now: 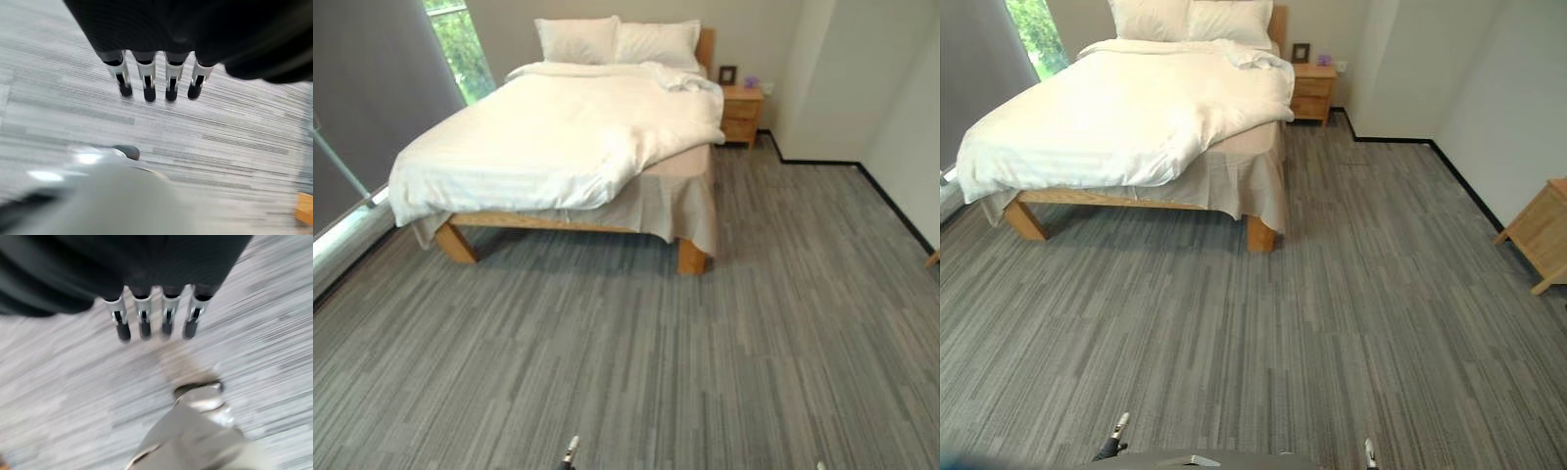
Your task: Making the bed.
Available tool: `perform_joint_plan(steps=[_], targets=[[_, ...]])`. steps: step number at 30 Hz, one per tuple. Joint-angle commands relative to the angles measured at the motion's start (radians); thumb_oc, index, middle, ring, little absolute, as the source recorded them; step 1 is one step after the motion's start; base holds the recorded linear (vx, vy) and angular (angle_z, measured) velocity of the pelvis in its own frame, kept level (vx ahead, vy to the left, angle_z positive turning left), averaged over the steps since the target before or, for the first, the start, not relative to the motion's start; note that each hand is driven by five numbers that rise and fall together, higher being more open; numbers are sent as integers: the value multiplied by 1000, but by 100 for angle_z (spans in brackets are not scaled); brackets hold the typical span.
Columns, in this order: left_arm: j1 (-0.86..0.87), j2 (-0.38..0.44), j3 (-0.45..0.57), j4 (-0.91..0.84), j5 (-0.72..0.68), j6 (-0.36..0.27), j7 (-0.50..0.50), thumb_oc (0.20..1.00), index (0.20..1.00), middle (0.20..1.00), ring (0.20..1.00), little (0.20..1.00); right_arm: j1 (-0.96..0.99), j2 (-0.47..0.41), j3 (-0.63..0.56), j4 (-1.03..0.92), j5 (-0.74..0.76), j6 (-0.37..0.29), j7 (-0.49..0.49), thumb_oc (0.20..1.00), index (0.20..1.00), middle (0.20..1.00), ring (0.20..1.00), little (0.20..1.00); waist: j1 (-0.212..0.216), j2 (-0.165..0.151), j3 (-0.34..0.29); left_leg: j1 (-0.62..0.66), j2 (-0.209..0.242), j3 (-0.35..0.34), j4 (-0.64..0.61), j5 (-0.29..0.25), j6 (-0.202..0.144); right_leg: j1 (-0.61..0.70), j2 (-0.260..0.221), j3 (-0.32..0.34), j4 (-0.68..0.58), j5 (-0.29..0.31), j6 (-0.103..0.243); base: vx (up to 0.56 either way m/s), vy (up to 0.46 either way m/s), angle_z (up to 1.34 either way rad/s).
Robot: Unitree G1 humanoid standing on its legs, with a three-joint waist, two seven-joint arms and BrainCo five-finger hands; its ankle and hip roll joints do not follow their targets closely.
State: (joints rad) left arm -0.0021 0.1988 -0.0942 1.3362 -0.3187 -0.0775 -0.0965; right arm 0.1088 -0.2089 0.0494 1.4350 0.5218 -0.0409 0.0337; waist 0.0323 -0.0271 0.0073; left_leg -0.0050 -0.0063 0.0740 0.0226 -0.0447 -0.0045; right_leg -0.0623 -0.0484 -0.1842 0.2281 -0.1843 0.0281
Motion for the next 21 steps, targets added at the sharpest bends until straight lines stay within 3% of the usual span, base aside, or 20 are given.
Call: perform_joint_plan(steps=[1,6,9,10,11,12,13,14,17,21], targets=[[-63,-6,28,45,-59,-26,-19,1000,1000,1000,1000,1000,-72,-2,6,22,55,-12,15,1000,1000,1000,1000,1000,8,-36,30,82,46,5,-110,81,-43,141,-36,-42,-315,224,70,20,36,3],[-66,7,37,-1,-124,-48,0,1000,1000,1000,1000,1000,-121,-11,10,-77,122,-44,9,1000,1000,1000,1000,1000,13,-37,22,98,36,11,-110,67,-37,155,-44,-33,-315,223,77,37,51,0],[-85,22,22,-71,-150,-63,17,1000,1000,1000,1000,1000,-150,-36,27,-133,83,-53,-7,1000,1000,1000,1000,1000,14,-36,21,102,33,10,-110,63,-35,157,-46,-32,-315,225,80,6,34,-2],[-97,34,9,-122,-161,-67,28,1000,1000,1000,1000,1000,-169,-49,40,-171,52,-59,-20,1000,1000,1000,1000,1000,14,-34,21,103,32,11,-110,62,-35,157,-47,-33,-315,226,81,-8,74,0],[-114,65,-12,-260,-172,-71,56,1000,1000,1000,1000,1000,-198,-84,74,-310,-24,-59,-48,1000,1000,1000,1000,1000,11,-31,23,100,28,14,-110,62,-34,155,-50,-31,-315,230,85,-16,90,2],[-100,117,-25,-512,-158,-74,88,1000,1000,1000,1000,1000,-200,-135,74,-538,-63,-59,-71,1000,1000,1000,1000,1000,7,-27,31,103,26,21,-110,59,-32,156,-52,-24,-315,234,90,-19,87,-1],[-85,140,-19,-618,-138,-71,110,1000,1000,1000,1000,1000,-192,-151,68,-628,-81,-61,-77,1000,1000,1000,1000,1000,6,-27,30,97,25,21,-110,61,-31,149,-53,-22,-315,238,92,-6,51,-3],[-83,140,-19,-621,-138,-69,111,1000,1000,1000,1000,1000,-190,-151,68,-630,-82,-59,-78,1000,1000,1000,1000,1000,6,-27,30,98,25,22,-110,61,-31,149,-53,-22,-315,238,92,-4,27,-4],[-38,170,41,-890,-95,-74,173,1000,1000,1000,1000,1000,-151,-175,37,-918,-123,-77,-100,1000,1000,1000,1000,1000,2,-27,40,90,19,26,-110,58,-28,141,-59,-15,-315,241,95,5,46,-3],[-36,170,42,-892,-95,-73,174,1000,1000,1000,1000,1000,-150,-175,37,-919,-124,-76,-100,1000,1000,1000,1000,1000,2,-27,40,90,19,27,-110,58,-28,141,-59,-15,-315,241,95,16,34,-12]])
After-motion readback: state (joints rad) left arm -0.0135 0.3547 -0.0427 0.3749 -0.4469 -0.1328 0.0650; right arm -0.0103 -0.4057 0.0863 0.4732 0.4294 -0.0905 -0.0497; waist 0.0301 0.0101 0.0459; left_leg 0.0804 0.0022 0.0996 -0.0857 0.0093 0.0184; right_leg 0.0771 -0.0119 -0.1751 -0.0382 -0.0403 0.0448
